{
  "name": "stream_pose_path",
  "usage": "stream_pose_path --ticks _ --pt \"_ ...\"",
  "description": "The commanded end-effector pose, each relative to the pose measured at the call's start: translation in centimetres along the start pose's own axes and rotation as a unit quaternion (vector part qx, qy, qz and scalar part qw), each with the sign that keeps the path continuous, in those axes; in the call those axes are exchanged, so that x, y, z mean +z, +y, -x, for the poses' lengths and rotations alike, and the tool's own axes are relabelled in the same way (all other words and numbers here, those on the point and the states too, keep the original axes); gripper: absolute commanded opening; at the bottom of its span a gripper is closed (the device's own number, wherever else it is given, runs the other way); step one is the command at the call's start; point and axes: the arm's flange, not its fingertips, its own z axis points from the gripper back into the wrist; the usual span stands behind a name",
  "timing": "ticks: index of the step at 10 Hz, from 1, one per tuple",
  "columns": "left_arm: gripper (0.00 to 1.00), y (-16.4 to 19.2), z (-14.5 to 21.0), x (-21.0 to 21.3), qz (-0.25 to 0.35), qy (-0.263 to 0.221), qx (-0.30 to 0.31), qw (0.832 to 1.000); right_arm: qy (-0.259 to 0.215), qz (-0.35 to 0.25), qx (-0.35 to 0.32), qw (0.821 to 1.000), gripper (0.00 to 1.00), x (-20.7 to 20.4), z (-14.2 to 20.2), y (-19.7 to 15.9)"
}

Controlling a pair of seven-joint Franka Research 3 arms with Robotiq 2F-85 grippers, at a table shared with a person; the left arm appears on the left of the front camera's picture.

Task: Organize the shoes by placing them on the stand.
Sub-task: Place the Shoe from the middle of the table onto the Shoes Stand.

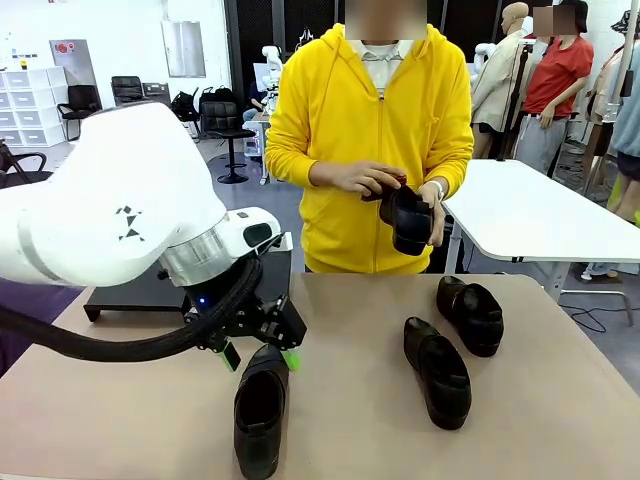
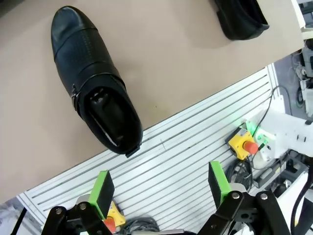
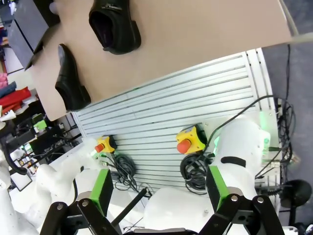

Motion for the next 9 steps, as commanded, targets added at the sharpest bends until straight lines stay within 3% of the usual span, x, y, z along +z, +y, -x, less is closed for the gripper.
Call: stream_pose_path --ticks 1,4,9 --pt "1.0 -1.2 -1.4 -3.1 -0.02 -0.012 0.017 1.0 0.001 0.003 -0.002 1.0 1.0 0.5 0.0 -0.1" --pt "1.0 -1.5 -2.7 -6.0 -0.052 -0.068 0.073 0.994 0.001 0.003 -0.002 1.0 1.0 0.5 0.0 -0.1" --pt "1.0 -1.1 -3.8 -11.2 -0.081 0.004 0.102 0.991 0.001 0.003 -0.002 1.0 1.0 0.5 0.0 -0.1"
